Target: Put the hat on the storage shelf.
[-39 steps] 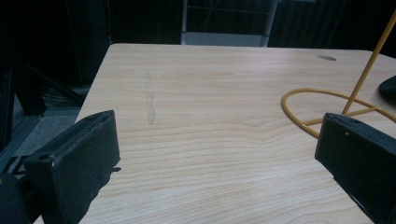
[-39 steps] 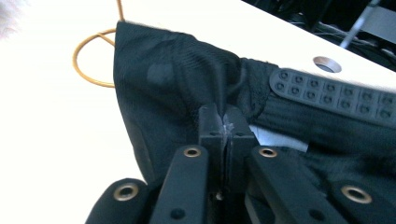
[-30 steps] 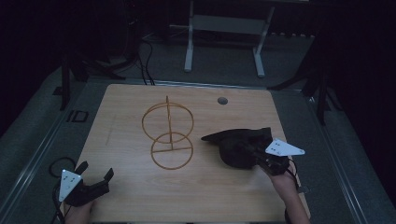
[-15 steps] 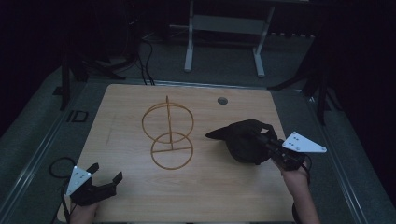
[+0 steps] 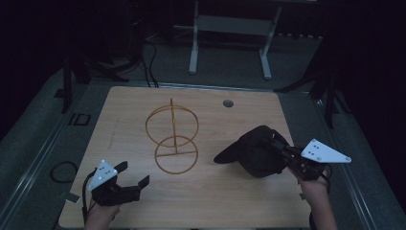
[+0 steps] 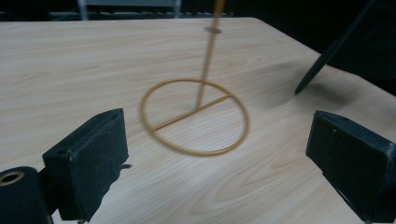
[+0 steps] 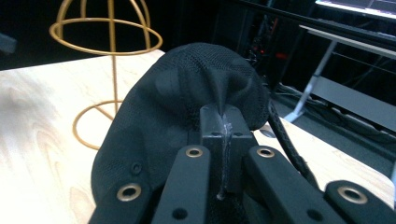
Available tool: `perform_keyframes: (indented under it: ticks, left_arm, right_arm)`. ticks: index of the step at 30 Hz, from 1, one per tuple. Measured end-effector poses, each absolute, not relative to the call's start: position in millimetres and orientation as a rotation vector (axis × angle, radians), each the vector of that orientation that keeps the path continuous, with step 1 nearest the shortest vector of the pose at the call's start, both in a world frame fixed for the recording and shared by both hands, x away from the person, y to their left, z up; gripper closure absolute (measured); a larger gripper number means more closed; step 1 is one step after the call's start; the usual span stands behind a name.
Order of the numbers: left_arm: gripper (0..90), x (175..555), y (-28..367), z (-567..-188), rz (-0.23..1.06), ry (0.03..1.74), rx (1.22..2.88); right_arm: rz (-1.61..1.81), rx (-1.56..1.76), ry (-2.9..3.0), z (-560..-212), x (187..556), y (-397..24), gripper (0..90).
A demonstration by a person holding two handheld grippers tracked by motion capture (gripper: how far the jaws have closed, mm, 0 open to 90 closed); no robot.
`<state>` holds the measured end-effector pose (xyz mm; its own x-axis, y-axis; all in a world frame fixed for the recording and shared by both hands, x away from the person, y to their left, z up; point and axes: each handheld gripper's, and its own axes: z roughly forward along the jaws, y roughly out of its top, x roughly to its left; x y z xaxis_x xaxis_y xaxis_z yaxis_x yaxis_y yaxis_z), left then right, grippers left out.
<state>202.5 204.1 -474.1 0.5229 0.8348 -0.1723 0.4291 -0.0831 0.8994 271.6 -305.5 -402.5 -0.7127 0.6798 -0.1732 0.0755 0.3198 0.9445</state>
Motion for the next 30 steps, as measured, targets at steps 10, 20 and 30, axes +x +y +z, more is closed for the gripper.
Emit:
perform_keyframes:
  ticks: [10,20,30]
  left_arm:
    - [6.7,212.4,151.5,-424.4,0.459,0.927,1.814]
    - [6.7,232.3,103.5,-393.1,0.423,0.83,1.918]
    - [8.7,251.7,57.0,-364.9,0.405,0.697,1.96]
  right_arm:
    - [1.434,0.589,2.046,-392.6,261.6,-298.0,89.7]
    - [1.44,0.529,2.067,-386.0,255.4,-288.4,89.7]
    - [1.453,0.475,2.106,-386.2,252.9,-277.1,89.7]
